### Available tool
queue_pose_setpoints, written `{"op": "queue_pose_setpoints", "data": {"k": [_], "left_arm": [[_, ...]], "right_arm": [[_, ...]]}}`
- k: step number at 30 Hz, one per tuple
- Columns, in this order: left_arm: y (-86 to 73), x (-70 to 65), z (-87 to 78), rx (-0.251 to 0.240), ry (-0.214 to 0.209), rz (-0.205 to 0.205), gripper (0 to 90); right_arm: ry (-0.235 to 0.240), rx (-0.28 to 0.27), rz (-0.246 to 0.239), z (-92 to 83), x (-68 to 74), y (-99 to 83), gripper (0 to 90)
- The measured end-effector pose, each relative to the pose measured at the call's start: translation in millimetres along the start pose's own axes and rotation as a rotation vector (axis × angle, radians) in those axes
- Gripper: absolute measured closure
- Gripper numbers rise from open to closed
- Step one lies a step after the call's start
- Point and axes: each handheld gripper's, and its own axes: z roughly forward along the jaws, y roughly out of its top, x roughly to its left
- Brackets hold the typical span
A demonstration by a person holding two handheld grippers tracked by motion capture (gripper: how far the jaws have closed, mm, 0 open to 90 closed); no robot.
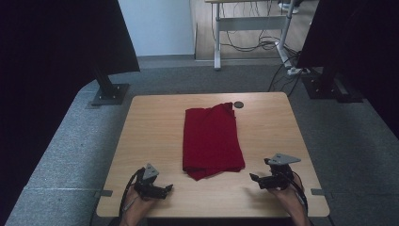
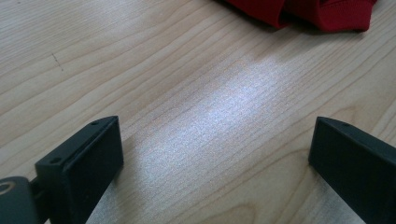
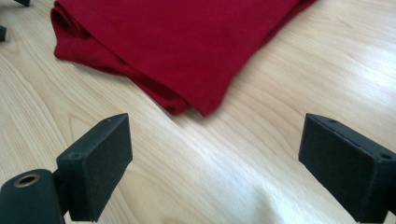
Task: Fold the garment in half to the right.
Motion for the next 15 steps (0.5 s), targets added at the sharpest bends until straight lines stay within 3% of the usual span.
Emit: {"op": "queue_pose_setpoints", "data": {"k": [11,12,15], "left_arm": [[-0.1,-0.7,0.0,-0.002,0.004,-0.006,3.3],[0.0,-0.9,0.0,-0.002,0.006,-0.008,3.3],[0.1,-1.3,0.1,-0.001,0.009,-0.010,3.2]], "right_arm": [[-0.048,0.033,0.038,-11.5,-9.2,-29.4,9.1],[-0.075,0.066,0.053,-12.5,-13.4,-42.6,8.9],[-0.097,0.096,0.074,-11.9,-17.3,-52.3,8.9]]}}
